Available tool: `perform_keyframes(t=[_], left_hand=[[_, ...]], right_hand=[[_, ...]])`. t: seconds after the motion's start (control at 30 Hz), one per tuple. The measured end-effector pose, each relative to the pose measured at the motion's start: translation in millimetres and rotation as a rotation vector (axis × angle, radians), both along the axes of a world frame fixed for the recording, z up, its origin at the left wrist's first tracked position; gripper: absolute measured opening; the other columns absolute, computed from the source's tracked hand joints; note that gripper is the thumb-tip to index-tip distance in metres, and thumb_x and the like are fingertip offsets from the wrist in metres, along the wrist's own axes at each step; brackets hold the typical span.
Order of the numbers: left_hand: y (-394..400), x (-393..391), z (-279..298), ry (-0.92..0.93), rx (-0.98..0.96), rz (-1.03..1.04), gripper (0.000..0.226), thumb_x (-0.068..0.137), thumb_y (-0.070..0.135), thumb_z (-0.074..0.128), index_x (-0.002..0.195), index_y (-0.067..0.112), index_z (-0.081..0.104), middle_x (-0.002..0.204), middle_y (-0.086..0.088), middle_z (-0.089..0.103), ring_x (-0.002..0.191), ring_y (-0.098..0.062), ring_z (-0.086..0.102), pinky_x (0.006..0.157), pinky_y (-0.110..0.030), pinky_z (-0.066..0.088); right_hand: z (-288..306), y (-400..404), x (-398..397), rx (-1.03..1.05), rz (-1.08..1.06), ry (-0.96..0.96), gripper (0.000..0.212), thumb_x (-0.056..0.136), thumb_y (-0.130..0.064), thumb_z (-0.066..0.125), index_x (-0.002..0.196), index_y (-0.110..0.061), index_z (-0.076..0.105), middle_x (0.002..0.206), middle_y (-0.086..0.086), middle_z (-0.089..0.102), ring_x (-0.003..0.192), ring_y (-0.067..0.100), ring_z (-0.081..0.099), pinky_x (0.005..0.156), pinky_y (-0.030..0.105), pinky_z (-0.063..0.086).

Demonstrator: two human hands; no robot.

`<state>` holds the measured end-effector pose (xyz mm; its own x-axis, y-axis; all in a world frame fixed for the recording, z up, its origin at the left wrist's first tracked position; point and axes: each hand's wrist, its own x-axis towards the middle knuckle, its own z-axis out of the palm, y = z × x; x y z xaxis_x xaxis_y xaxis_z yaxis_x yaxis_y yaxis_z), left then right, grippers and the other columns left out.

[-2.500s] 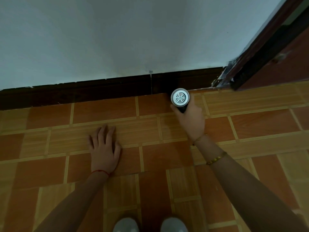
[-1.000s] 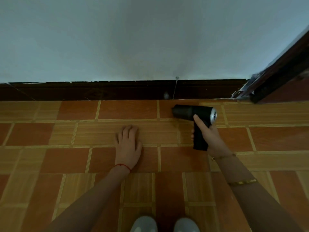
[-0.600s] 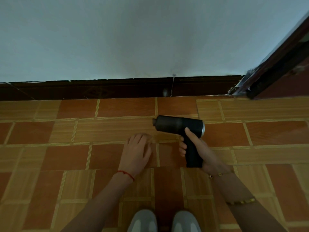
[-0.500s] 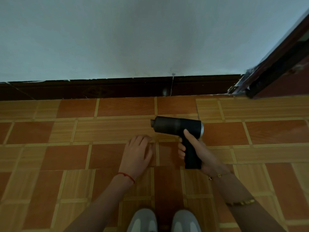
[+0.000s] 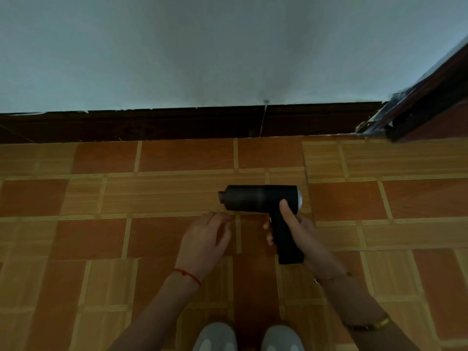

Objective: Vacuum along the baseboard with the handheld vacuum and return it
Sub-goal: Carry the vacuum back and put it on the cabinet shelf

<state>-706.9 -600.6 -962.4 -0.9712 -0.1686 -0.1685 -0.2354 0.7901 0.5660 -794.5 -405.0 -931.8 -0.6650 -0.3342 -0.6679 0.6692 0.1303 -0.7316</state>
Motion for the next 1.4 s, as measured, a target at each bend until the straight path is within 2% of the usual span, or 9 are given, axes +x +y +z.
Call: perform_keyframes(t=[0.23,0.33,0.5,0.7,0.9,1.03,1.2,1.3,1.4], left_hand=[[-12,-14,30,-0.044,0.052,0.081,0.016,0.098,0.024,0.055,0.109,0.019,0.065,0.103,0.002,0.065,0.087,-0.015,0.061,0.073,-0.032,0.053],[-14,-17,78,-0.1,0.059,0.115,0.024,0.097,0.029,0.049,0.112,0.018,0.065,0.105,0.003,0.064,0.089,-0.013,0.059,0.075,-0.026,0.048],[-24,-22,201,-0.156,0.052,0.137,0.022,0.1,0.03,0.048,0.113,0.021,0.064,0.103,0.004,0.064,0.086,-0.012,0.059,0.073,-0.031,0.051],[-32,-16,411,-0.099,0.091,0.21,0.019,0.101,0.028,0.048,0.109,0.021,0.065,0.099,0.007,0.063,0.079,-0.009,0.057,0.064,-0.015,0.037],[-39,7,629,-0.027,0.063,0.271,0.019,0.101,0.028,0.049,0.105,0.018,0.065,0.096,0.002,0.064,0.081,-0.013,0.059,0.071,-0.032,0.052],[-36,30,747,0.009,0.032,0.272,0.019,0.101,0.027,0.048,0.104,0.018,0.065,0.094,0.002,0.064,0.084,-0.014,0.061,0.072,-0.029,0.052],[-25,59,835,0.063,0.0,0.26,0.017,0.101,0.024,0.051,0.105,0.019,0.067,0.094,0.003,0.065,0.081,-0.011,0.059,0.069,-0.023,0.05],[-18,76,859,0.11,-0.003,0.27,0.017,0.101,0.023,0.051,0.101,0.018,0.067,0.089,0.003,0.064,0.079,-0.011,0.058,0.071,-0.029,0.052],[-10,91,873,0.137,-0.001,0.298,0.031,0.098,0.035,0.041,0.103,0.018,0.067,0.089,0.004,0.064,0.079,-0.012,0.058,0.071,-0.034,0.054]], right_hand=[[29,-8,-10,0.033,-0.058,-0.052,0.057,0.086,-0.054,0.056,0.097,0.0,0.068,0.079,0.015,0.069,0.062,0.023,0.064,0.058,0.03,0.055],[76,-7,-12,0.014,-0.036,-0.077,0.056,0.085,-0.055,0.057,0.1,-0.001,0.066,0.079,0.014,0.068,0.064,0.023,0.063,0.06,0.033,0.054],[198,-11,-19,-0.012,0.006,-0.085,0.052,0.088,-0.05,0.058,0.106,-0.002,0.064,0.079,0.011,0.067,0.064,0.02,0.063,0.062,0.032,0.054],[406,-20,-19,-0.053,0.013,-0.1,0.048,0.086,-0.041,0.063,0.11,0.0,0.063,0.081,0.01,0.066,0.065,0.02,0.061,0.06,0.03,0.053],[632,-26,-6,-0.085,0.032,-0.055,0.044,0.085,-0.042,0.06,0.103,-0.002,0.063,0.078,0.009,0.064,0.064,0.021,0.06,0.061,0.03,0.051],[749,-27,11,-0.094,0.053,-0.015,0.044,0.09,-0.042,0.057,0.107,-0.002,0.062,0.078,0.008,0.065,0.063,0.019,0.061,0.057,0.028,0.052],[833,-30,32,-0.064,0.091,0.047,0.045,0.087,-0.046,0.06,0.1,-0.003,0.064,0.076,0.01,0.066,0.061,0.021,0.062,0.058,0.031,0.053],[859,-27,46,-0.067,0.106,0.058,0.053,0.08,-0.049,0.063,0.101,0.0,0.063,0.074,0.011,0.066,0.061,0.023,0.063,0.059,0.033,0.053],[873,-21,58,-0.074,0.131,0.066,0.053,0.077,-0.05,0.063,0.097,0.0,0.064,0.072,0.012,0.065,0.06,0.025,0.062,0.059,0.035,0.053]])
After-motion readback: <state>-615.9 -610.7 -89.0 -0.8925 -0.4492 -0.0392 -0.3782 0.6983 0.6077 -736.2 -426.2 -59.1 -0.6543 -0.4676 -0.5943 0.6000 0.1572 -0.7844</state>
